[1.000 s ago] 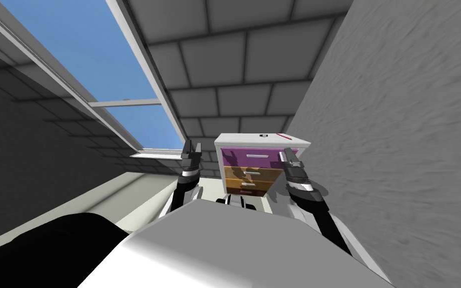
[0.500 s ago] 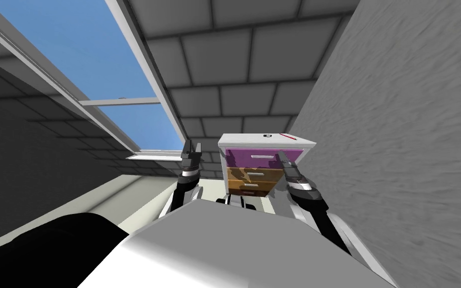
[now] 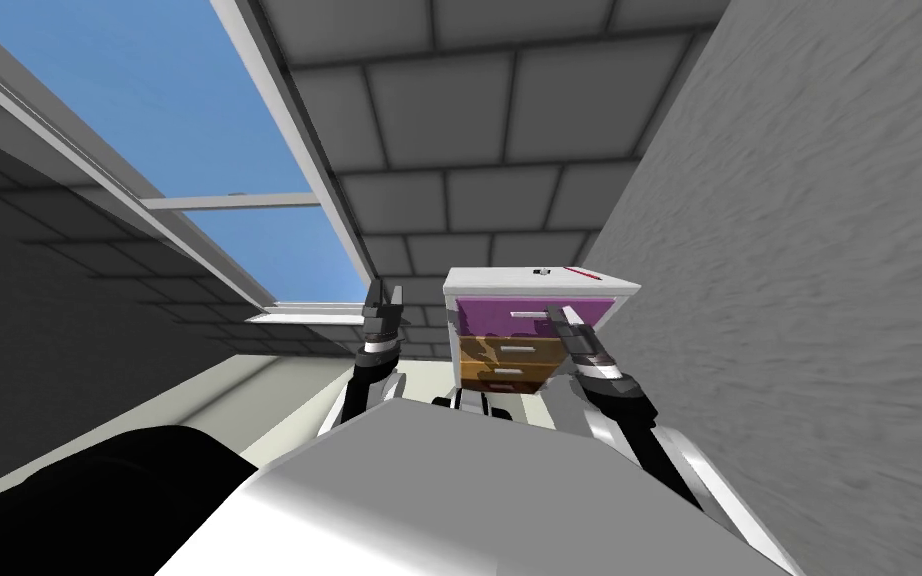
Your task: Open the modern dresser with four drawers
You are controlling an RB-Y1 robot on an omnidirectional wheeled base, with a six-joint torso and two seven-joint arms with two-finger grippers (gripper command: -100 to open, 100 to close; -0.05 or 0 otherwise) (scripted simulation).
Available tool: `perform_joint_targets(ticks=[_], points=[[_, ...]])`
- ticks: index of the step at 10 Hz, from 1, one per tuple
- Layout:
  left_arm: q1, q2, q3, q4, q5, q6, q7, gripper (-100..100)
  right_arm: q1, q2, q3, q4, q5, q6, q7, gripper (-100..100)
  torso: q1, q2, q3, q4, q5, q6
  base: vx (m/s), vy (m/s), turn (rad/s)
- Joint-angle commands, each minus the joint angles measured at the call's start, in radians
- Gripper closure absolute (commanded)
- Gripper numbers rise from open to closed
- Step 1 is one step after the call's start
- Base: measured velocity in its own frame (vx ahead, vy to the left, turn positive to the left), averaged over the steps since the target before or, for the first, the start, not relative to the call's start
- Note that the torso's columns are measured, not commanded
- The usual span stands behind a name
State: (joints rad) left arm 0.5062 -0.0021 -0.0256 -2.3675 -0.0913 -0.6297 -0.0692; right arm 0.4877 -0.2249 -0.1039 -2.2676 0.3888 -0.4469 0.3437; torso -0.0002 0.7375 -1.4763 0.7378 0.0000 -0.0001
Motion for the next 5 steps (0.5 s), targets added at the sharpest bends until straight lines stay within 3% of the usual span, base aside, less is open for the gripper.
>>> perform_joint_targets(ticks=[1, 5], points=[[0.0, 0.0, 0.0, 0.0, 0.0, 0.0, 0.0, 0, -0.006, -0.01, -0.023, 0.024, 0.073, 0.007, 0.075, -100, 0.0, 0.0, 0.0, 0.0, 0.0, 0.0, 0.004, 0.103, -0.063], [0.0, 0.0, 0.0, 0.0, 0.0, 0.0, 0.0, 0, -0.013, -0.035, -0.054, 0.059, 0.174, 0.023, 0.18, -100, -0.002, 0.0, 0.0, 0.0, -0.001, 0.0, 0.015, 0.103, -0.047]])
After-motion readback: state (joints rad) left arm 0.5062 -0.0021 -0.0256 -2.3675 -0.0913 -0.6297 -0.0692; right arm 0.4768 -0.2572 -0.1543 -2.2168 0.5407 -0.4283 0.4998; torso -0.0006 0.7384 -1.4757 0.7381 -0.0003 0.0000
